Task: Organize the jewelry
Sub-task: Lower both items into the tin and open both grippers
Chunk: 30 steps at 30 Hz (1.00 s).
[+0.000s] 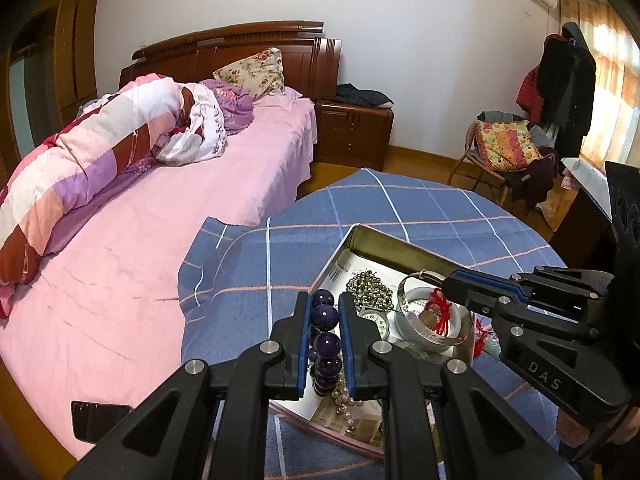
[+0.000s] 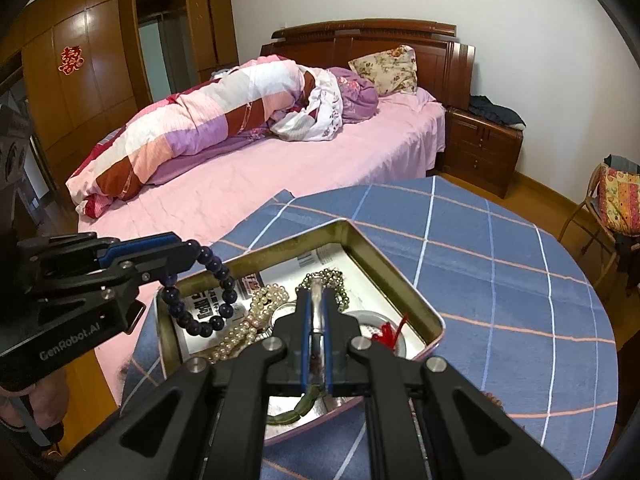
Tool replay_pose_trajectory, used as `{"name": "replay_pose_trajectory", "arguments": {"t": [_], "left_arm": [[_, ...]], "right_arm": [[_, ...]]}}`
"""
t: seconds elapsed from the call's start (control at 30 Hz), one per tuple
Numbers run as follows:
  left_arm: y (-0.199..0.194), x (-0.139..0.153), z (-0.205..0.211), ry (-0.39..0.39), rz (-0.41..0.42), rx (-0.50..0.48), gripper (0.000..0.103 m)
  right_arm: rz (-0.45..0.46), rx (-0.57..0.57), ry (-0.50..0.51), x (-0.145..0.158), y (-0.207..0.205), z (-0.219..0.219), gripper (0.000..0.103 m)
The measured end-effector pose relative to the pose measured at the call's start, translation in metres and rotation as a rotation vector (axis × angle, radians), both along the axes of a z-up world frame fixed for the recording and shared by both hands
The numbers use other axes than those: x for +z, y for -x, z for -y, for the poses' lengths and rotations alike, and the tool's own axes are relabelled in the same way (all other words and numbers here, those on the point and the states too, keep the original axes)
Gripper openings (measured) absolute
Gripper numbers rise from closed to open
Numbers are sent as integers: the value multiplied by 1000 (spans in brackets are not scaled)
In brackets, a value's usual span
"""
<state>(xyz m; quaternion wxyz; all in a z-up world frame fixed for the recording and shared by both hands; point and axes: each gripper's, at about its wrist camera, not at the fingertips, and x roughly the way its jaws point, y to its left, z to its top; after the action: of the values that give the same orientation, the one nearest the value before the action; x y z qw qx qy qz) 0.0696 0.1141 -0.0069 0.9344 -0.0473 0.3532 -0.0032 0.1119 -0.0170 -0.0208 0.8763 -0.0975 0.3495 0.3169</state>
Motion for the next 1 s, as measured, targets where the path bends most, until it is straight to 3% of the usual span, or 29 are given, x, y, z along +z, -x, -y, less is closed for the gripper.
{"name": "replay_pose_trajectory", "arguments": {"t": [1.0], "left_arm": [[-10, -32, 14, -74, -78, -49, 13]], "right_arm": [[-17, -36, 9, -15, -9, -5, 8]]}}
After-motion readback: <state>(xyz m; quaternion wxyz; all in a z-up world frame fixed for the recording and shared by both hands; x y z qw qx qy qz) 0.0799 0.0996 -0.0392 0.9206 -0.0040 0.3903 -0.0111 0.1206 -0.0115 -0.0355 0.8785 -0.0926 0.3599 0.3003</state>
